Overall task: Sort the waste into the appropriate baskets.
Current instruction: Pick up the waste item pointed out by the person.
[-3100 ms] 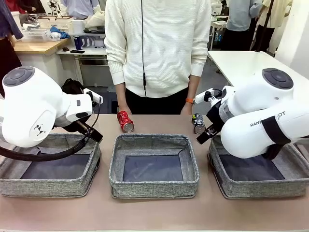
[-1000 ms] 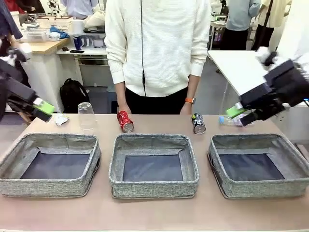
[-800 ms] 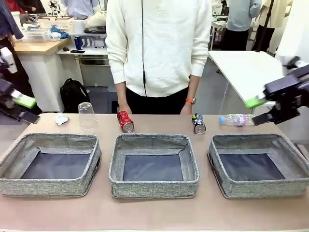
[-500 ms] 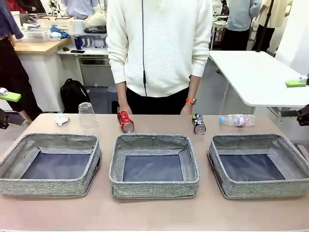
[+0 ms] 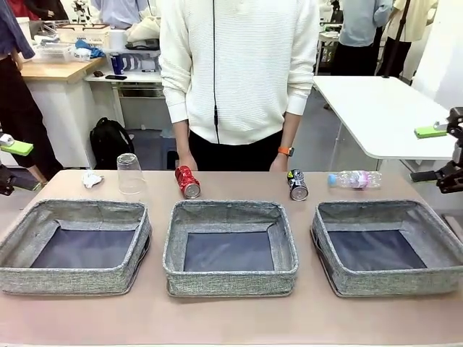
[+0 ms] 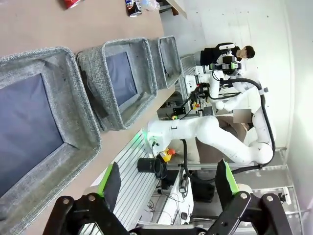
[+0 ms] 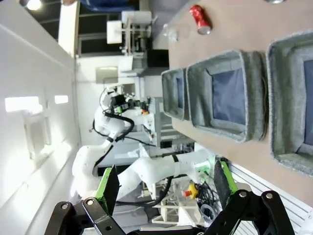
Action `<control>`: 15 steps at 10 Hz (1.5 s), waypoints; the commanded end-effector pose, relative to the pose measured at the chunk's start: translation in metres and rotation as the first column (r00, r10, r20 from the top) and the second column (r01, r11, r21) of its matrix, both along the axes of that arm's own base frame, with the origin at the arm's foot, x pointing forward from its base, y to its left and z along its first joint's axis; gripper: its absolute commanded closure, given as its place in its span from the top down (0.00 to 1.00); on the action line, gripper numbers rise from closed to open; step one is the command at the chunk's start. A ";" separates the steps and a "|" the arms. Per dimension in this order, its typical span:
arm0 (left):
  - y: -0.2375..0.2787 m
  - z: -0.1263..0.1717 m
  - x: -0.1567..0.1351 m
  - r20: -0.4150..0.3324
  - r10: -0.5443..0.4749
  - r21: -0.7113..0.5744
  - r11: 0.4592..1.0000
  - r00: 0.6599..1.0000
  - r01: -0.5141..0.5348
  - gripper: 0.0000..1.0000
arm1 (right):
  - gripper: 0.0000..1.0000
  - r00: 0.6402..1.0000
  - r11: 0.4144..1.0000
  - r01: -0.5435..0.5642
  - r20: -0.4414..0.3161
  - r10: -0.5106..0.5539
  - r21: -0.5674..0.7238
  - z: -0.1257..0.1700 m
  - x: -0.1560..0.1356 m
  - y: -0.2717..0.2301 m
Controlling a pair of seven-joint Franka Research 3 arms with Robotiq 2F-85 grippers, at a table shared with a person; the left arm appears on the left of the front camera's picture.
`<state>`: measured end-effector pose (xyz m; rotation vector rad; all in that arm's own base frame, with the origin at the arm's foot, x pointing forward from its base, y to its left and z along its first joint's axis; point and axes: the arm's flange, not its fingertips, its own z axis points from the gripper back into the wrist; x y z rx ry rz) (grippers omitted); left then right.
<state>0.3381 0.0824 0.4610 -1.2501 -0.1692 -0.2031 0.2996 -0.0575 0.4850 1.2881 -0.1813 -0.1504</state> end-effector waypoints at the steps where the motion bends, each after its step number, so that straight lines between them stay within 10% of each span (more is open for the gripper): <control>1: 0.002 0.002 0.001 0.030 0.000 -0.027 1.000 1.000 0.001 1.00 | 1.00 0.999 1.000 0.004 0.039 -0.004 0.012 0.004 0.001 -0.006; 15: 0.002 0.002 0.001 0.030 0.000 -0.027 1.000 1.000 0.001 1.00 | 1.00 0.999 1.000 0.004 0.039 -0.004 0.012 0.004 0.001 -0.006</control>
